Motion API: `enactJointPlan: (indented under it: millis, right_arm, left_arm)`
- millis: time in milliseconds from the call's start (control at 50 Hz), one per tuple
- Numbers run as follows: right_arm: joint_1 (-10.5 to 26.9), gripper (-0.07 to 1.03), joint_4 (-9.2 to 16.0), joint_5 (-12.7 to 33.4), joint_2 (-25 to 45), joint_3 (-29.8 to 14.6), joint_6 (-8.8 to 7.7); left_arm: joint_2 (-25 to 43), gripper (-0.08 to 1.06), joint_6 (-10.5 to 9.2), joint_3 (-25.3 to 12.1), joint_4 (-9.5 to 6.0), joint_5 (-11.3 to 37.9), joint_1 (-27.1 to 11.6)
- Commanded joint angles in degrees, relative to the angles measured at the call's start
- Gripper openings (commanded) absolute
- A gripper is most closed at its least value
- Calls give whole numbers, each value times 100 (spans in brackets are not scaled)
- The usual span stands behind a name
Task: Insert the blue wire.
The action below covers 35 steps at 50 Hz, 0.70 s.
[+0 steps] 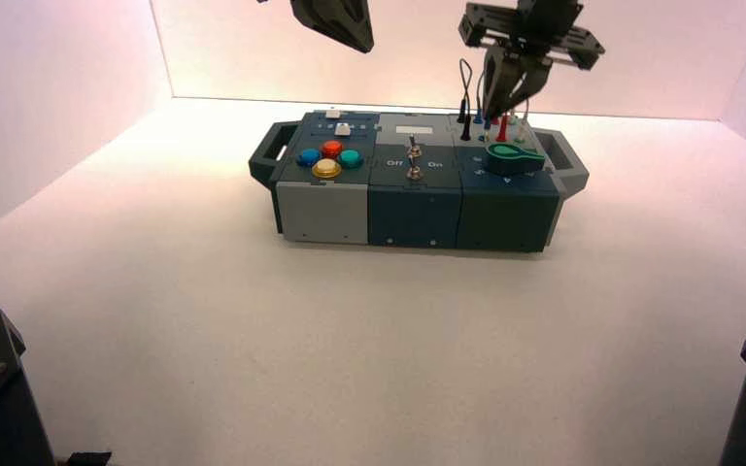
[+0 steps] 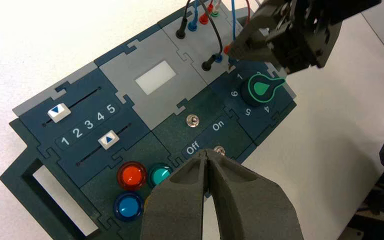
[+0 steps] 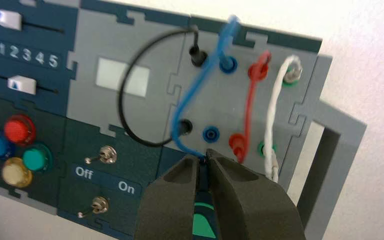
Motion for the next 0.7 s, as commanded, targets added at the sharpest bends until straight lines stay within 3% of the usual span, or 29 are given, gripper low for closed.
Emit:
enactJointPlan:
  millis: [20, 280, 700]
  right_arm:
    - [53, -2, -97, -18, -264, -211, -9]
    - [70, -2, -369, -202, -290, -105, 9]
    - [70, -2, -387, -756, -220, 176, 9]
  left_arm:
    - [-193, -3, 44, -53, -26, -26, -9]
    - [-193, -3, 44, -53, -26, -26, -9]
    - [-185, -3, 44, -62, -26, -26, -9]
